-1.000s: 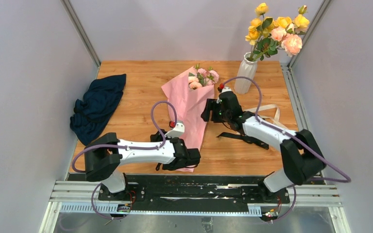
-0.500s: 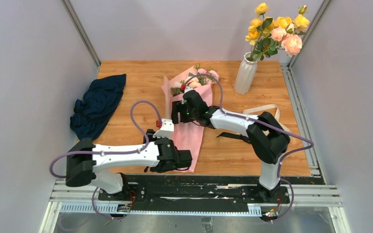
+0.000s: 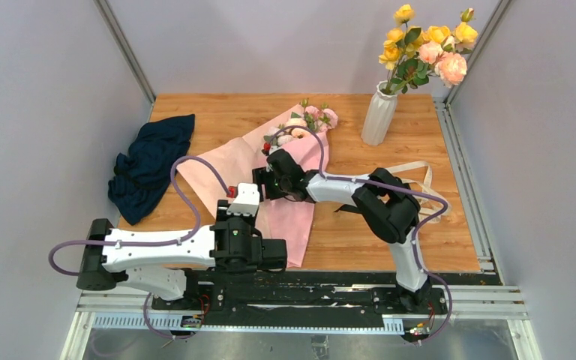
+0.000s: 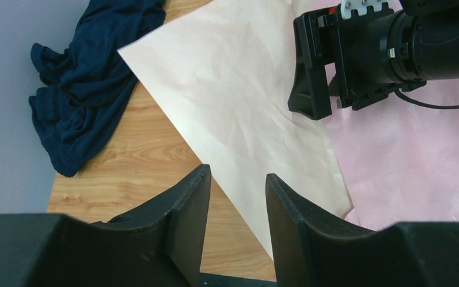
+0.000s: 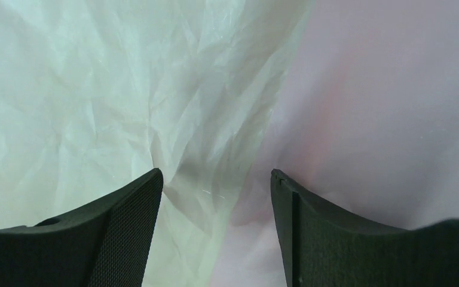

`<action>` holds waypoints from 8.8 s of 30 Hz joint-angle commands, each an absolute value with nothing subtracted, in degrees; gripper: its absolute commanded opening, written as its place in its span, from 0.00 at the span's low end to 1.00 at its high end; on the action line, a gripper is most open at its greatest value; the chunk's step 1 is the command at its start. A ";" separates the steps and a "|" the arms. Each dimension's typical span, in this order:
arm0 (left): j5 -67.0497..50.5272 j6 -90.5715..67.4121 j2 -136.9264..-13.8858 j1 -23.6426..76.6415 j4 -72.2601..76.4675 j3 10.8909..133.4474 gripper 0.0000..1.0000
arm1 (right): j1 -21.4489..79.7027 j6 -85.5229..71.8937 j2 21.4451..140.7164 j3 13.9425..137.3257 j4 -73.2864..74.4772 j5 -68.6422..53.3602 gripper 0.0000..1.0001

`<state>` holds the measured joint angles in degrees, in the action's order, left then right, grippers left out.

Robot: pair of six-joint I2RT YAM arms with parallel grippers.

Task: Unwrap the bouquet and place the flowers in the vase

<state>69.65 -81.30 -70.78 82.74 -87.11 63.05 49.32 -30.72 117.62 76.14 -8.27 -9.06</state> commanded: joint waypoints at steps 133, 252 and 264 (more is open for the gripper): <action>-8.60 -40.52 -85.89 22.49 18.22 35.27 0.32 | 43.07 -17.44 70.29 47.39 2.13 22.19 0.59; 13.61 -35.06 -92.31 57.82 8.32 41.02 0.79 | 40.65 -37.35 87.22 32.72 -12.92 18.04 0.00; 7.58 -31.05 -97.10 49.55 9.15 46.49 0.79 | 35.90 -35.25 95.91 43.60 -11.00 15.79 0.00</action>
<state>9.63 -33.74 -96.01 51.16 9.82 44.99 36.91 -37.39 93.89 41.08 -16.14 16.40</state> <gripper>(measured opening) 0.794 0.005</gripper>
